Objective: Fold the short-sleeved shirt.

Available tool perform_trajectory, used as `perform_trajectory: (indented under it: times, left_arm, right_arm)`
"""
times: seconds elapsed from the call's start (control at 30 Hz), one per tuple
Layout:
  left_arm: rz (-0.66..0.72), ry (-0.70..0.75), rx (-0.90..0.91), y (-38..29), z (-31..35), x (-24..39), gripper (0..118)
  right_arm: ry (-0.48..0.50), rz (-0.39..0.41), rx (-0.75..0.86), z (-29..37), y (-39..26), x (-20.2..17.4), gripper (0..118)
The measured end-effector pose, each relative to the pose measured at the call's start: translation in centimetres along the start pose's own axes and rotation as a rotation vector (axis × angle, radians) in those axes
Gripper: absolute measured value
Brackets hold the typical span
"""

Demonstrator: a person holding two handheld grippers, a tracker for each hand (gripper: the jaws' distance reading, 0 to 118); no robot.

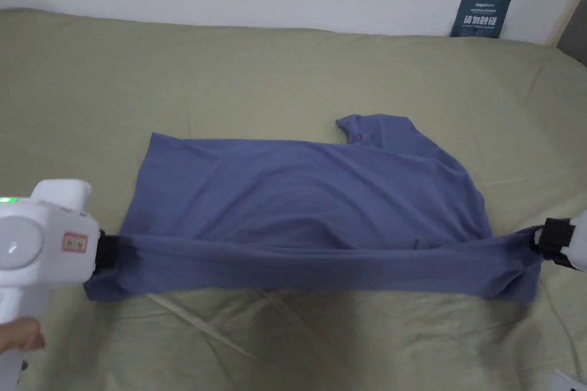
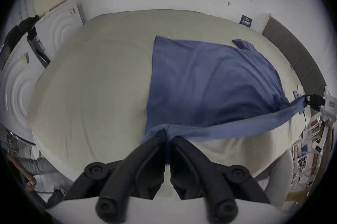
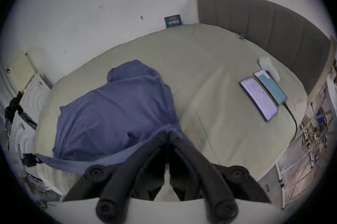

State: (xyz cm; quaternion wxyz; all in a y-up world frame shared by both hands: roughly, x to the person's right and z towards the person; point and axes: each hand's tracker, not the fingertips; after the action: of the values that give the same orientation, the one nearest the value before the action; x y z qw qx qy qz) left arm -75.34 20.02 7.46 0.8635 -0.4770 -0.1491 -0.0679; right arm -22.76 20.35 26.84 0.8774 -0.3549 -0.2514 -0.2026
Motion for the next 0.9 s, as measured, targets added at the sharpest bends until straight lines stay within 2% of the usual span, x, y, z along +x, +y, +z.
perform_trajectory:
  times: [0.13,0.2,0.23,0.27,0.3,0.33,0.37,0.4,0.47,0.5,0.53,0.57,0.6,0.63,0.67,0.7,0.8,0.87,0.9]
  left_arm:
    - [-0.058,0.037,-0.038,4.2,-4.9,0.8,6]
    - [-0.078,0.056,-0.056,5.3,-7.2,1.0,14]
    - [-0.078,0.059,-0.059,5.6,-7.9,0.9,39]
    - [-0.056,0.061,-0.058,5.7,-8.2,0.8,69]
    - [-0.023,0.047,-0.058,5.7,-8.6,0.2,89]
    - [0.014,0.025,-0.072,5.6,-8.7,-0.3,94]
    - [0.035,0.012,-0.07,5.4,-8.5,-0.7,94]
    - [0.035,0.01,-0.065,5.0,-8.0,-1.0,94]
    - [0.035,0.015,-0.066,3.9,-6.8,-1.5,91]
    - [0.03,0.007,-0.063,3.2,-6.0,-1.7,88]
    - [0.023,-0.006,-0.052,2.3,-5.1,-1.8,73]
    - [0.02,-0.011,-0.044,1.6,-4.3,-1.8,57]
    - [0.012,-0.02,-0.029,0.6,-3.5,-1.8,47]
    - [0.006,-0.026,-0.022,-0.3,-3.0,-1.8,47]
    - [0.016,-0.033,-0.024,-1.0,-2.8,-1.8,14]
    - [0.042,-0.037,-0.024,-1.9,-2.8,-1.9,3]
    - [0.073,-0.076,-0.024,-3.5,-3.2,-1.9,2]
    - [0.085,-0.058,0.005,-3.5,-3.7,-2.1,5]
    - [0.093,-0.052,0.004,-3.2,-4.0,-2.2,20]
  right_arm:
    - [-0.036,0.045,-0.08,-6.0,2.7,-0.9,2]
    - [-0.06,0.065,-0.122,-8.6,3.0,-1.3,2]
    - [-0.07,0.093,-0.157,-9.7,3.2,-1.6,14]
    - [-0.095,0.098,-0.182,-10.4,3.2,-1.8,43]
    - [-0.116,0.104,-0.178,-10.8,3.0,-1.9,80]
    - [-0.123,0.103,-0.179,-10.8,3.0,-1.9,104]
    - [-0.117,0.095,-0.169,-10.5,2.8,-2.0,104]
    - [-0.094,0.085,-0.127,-9.6,2.6,-1.8,97]
    - [-0.048,0.053,-0.1,-8.0,2.3,-1.5,65]
    - [-0.039,0.055,-0.104,-7.3,2.0,-1.5,45]
    - [-0.027,0.062,-0.09,-6.4,1.6,-1.4,15]
    - [-0.025,0.066,-0.067,-5.5,1.1,-1.3,2]
    - [-0.033,0.066,-0.052,-4.7,0.5,-1.3,0]
    - [-0.04,0.06,-0.028,-4.1,-0.3,-1.6,0]
    - [-0.025,0.055,-0.019,-3.7,-0.9,-1.4,0]
    - [0.003,0.043,-0.03,-3.4,-1.6,-1.1,0]
    - [0.02,-0.015,-0.023,-2.1,-3.7,-1.0,0]
    - [0.034,-0.011,-0.018,-1.2,-4.5,-0.8,0]
    - [0.033,-0.013,-0.018,-1.0,-4.8,-1.1,0]
